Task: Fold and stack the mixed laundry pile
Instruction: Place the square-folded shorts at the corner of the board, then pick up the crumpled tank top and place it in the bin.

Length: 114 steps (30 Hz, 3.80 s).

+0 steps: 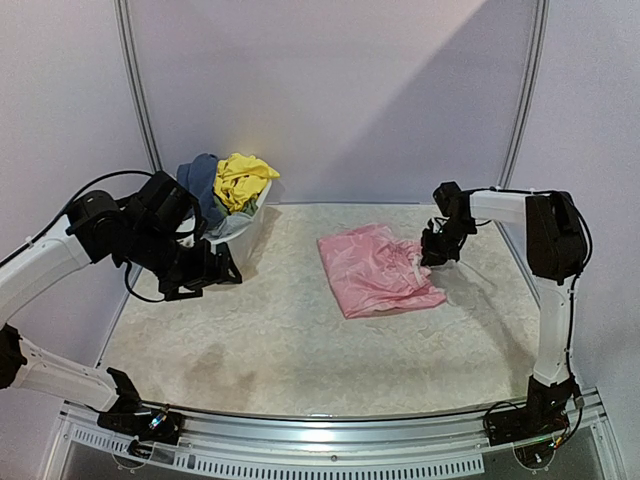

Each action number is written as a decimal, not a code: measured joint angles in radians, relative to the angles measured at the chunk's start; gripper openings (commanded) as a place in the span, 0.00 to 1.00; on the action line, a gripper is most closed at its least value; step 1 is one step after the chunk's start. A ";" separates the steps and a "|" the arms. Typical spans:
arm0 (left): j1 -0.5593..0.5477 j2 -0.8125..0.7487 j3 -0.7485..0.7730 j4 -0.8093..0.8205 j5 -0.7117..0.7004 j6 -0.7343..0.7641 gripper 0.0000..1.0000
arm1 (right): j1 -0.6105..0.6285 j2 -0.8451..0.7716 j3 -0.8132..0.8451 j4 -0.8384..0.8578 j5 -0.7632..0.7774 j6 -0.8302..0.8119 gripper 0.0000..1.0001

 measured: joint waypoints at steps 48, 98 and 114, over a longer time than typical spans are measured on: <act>-0.154 0.069 -0.016 0.001 -0.116 -0.172 0.92 | -0.426 0.259 0.657 -0.286 0.166 -0.210 0.34; 0.215 -0.010 0.496 -0.144 -0.438 0.351 0.99 | -0.095 -1.221 -0.271 -0.154 -0.040 0.142 0.99; 0.584 0.491 0.662 -0.037 -0.108 0.391 0.67 | -0.095 -1.484 -0.404 -0.340 0.005 0.320 0.98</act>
